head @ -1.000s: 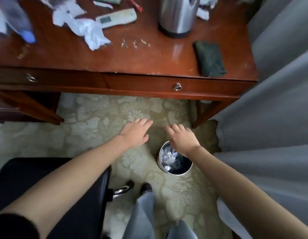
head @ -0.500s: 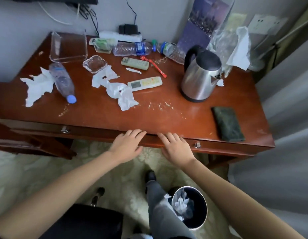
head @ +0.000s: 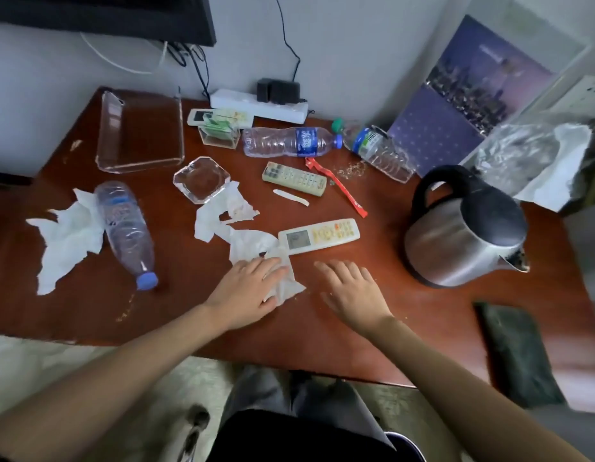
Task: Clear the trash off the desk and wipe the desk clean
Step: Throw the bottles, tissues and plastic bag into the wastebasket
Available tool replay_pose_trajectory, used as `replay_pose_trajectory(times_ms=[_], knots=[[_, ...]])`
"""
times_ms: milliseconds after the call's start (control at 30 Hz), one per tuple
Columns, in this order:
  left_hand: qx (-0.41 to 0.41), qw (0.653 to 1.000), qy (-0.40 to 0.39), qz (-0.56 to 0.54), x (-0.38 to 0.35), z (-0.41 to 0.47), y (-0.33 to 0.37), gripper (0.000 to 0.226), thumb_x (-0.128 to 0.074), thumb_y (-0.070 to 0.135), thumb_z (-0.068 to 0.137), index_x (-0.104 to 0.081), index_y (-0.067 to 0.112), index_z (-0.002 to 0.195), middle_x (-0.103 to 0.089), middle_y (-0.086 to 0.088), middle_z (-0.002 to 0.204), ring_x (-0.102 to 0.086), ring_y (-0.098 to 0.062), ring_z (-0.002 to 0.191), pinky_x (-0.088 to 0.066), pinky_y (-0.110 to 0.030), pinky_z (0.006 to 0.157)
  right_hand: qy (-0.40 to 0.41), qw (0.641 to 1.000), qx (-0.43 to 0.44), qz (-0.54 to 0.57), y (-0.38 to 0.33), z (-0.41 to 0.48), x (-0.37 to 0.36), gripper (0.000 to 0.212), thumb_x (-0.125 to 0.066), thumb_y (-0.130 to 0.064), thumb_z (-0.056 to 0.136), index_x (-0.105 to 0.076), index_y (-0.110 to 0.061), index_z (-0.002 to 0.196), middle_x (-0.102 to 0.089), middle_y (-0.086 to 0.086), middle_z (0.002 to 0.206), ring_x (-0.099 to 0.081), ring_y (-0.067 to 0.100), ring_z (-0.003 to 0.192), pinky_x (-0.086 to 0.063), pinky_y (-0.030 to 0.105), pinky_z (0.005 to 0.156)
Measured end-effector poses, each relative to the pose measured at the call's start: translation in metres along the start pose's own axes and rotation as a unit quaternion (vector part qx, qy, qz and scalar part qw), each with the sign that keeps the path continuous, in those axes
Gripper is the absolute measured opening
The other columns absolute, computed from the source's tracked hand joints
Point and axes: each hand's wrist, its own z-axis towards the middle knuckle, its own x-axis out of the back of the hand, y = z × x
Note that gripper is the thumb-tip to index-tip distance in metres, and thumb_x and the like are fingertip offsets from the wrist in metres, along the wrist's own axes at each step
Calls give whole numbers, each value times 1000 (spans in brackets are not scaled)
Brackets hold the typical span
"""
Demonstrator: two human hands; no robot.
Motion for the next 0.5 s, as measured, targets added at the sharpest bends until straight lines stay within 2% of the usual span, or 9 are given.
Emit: replay_pose_trajectory(times_ms=[100, 233, 267, 333, 367, 400, 433, 467, 500], knots=[[-45, 999, 0, 24, 5, 36, -34, 54, -38, 44, 78, -57, 20, 122, -57, -3, 127, -58, -21, 108, -50, -36, 84, -11, 1000, -16, -4, 9, 46, -5, 61, -81, -32, 61, -60, -13, 116, -66, 5, 101, -64, 25, 85, -53, 34, 67], [-79, 995, -59, 33, 21, 83, -85, 66, -35, 56, 77, -47, 25, 133, -49, -7, 137, -52, -29, 118, -45, -48, 92, -26, 997, -71, 7, 20, 101, -14, 61, -80, -29, 66, -58, -12, 120, -64, 8, 109, -62, 29, 96, -53, 39, 76], [-97, 991, -83, 51, 23, 91, -96, 71, -31, 63, 75, -42, 29, 137, -41, -10, 143, -45, -35, 124, -40, -53, 95, -29, 995, -95, 14, 22, 114, -17, 60, -79, -28, 68, -57, -11, 121, -63, 9, 111, -61, 31, 98, -54, 41, 78], [-140, 976, -144, 90, 19, 100, -114, 80, -24, 75, 71, -20, 42, 144, -9, -13, 156, -15, -43, 139, -21, -66, 102, -35, 988, -146, 33, 29, 140, -23, 58, -75, -25, 71, -55, -8, 123, -61, 13, 114, -59, 35, 102, -53, 47, 83], [-147, 968, -182, 92, 14, 103, -122, 81, -27, 77, 71, -9, 47, 144, 7, -10, 157, 1, -43, 141, -10, -69, 104, -37, 984, -171, 40, 32, 152, -26, 57, -73, -25, 74, -54, -7, 124, -59, 15, 116, -57, 37, 104, -51, 48, 85], [-149, 962, -213, 84, 11, 105, -129, 82, -35, 77, 72, -6, 49, 143, 15, -9, 156, 9, -42, 140, -5, -70, 104, -41, 979, -193, 47, 35, 163, -29, 55, -71, -24, 77, -52, -6, 125, -58, 16, 119, -55, 38, 106, -49, 48, 88], [-156, 959, -224, 73, 7, 109, -135, 80, -44, 73, 74, -11, 48, 143, 12, -9, 157, 6, -43, 140, -7, -70, 104, -43, 975, -210, 54, 39, 173, -32, 54, -69, -23, 78, -51, -6, 126, -56, 18, 121, -53, 39, 107, -46, 49, 89], [-177, 959, -210, 69, 5, 113, -139, 76, -54, 66, 74, -25, 45, 140, -4, -12, 156, -8, -45, 138, -18, -68, 102, -41, 972, -225, 60, 43, 182, -35, 54, -67, -21, 79, -50, -5, 127, -54, 18, 123, -51, 40, 109, -44, 49, 91], [-207, 959, -181, 67, 7, 119, -141, 66, -67, 53, 70, -44, 38, 130, -29, -16, 148, -31, -45, 129, -34, -63, 94, -40, 968, -239, 64, 49, 190, -38, 54, -66, -20, 80, -49, -6, 129, -52, 19, 126, -48, 40, 112, -42, 49, 94]])
